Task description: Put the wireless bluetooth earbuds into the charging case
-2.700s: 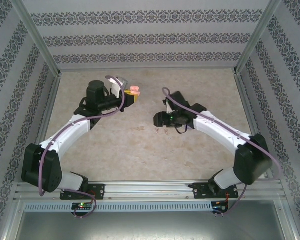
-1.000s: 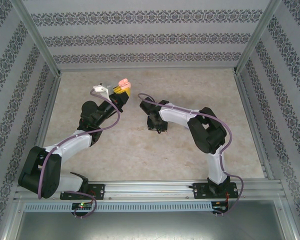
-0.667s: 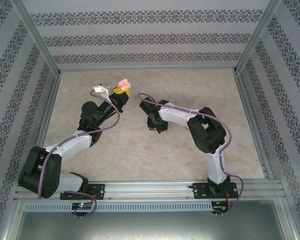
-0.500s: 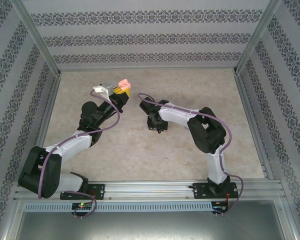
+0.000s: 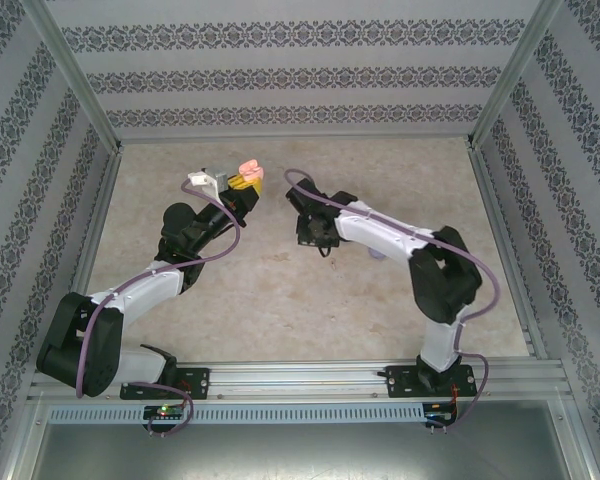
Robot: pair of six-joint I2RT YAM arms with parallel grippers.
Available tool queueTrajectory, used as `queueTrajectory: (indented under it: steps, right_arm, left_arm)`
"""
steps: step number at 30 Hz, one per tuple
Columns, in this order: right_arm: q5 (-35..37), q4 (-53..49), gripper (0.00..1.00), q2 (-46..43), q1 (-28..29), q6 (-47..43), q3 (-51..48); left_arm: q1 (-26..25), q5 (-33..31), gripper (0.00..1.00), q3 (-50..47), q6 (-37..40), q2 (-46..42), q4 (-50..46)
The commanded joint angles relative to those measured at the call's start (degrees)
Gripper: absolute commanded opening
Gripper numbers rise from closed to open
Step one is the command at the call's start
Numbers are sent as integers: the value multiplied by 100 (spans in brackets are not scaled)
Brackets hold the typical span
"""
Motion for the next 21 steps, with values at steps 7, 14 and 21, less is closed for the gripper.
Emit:
queueTrajectory:
  steps: [7, 14, 21]
  right_arm:
    - [331, 149, 17, -1623, -377, -852, 42]
    - [123, 628, 17, -2485, -390, -1520, 262]
    - [-196, 1391, 18, -3048, -130, -2058, 162]
  left_arm:
    - [-32, 881, 0, -30, 467, 138, 516]
    - [-94, 1498, 0, 108, 834, 368, 556]
    - [-437, 1546, 0, 356, 1610, 511, 235]
